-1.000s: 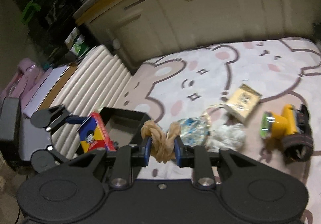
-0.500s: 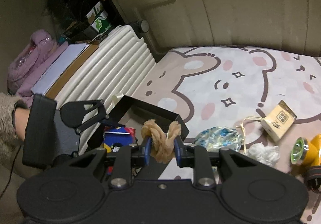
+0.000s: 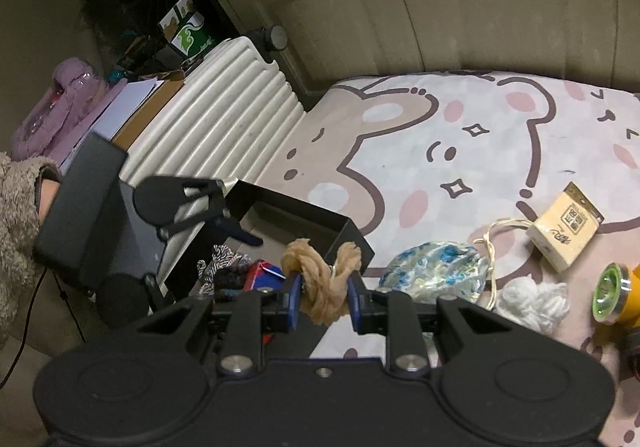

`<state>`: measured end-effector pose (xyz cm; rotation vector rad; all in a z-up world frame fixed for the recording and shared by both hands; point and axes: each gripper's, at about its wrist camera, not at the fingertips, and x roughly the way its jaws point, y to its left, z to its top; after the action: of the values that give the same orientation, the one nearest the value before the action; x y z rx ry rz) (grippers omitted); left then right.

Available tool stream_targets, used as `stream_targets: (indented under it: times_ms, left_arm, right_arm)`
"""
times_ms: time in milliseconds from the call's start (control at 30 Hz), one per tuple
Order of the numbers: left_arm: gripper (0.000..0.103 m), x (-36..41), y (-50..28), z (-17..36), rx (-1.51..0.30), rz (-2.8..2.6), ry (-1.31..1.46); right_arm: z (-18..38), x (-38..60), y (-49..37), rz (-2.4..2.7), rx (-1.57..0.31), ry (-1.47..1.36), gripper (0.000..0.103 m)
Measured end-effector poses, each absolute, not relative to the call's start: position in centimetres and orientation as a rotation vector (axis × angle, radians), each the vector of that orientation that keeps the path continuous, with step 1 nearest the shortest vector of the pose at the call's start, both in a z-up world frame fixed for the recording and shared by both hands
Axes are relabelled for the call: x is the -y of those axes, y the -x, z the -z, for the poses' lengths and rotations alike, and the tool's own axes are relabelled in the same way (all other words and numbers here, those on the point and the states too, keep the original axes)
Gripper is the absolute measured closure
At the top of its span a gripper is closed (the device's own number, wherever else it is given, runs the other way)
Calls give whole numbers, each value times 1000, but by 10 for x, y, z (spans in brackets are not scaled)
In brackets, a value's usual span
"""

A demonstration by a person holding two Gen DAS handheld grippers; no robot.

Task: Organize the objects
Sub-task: 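Carry the card box with the left tool while the right tool carries the scrunchie to the black box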

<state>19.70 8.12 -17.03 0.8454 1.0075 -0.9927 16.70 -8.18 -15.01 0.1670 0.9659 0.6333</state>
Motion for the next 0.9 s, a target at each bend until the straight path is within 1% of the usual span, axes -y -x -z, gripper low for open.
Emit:
stream_targets:
  times_ms: [233,400,500,667,900]
  left_arm:
    - [7,-107,-211,160,-956,753,-763]
    - [7,-121,-220,167,-993,579,-712]
    - [7,-119,-223,179,-1016,497,-740]
    - [7,-118,-228,186,-1015,452,-704]
    - [7,-122,-225,173,-1006,416,-572]
  right_arm:
    - [149,66,-177,-668,-955,-149,78]
    - [155,50,-187,-684,-965,-121,78]
    - [160,39,-193,-688,-975,-103,78]
    - [166,22,-200,-695,-970,-70,78]
    - [179,7,-212,-687,-994,-32,77]
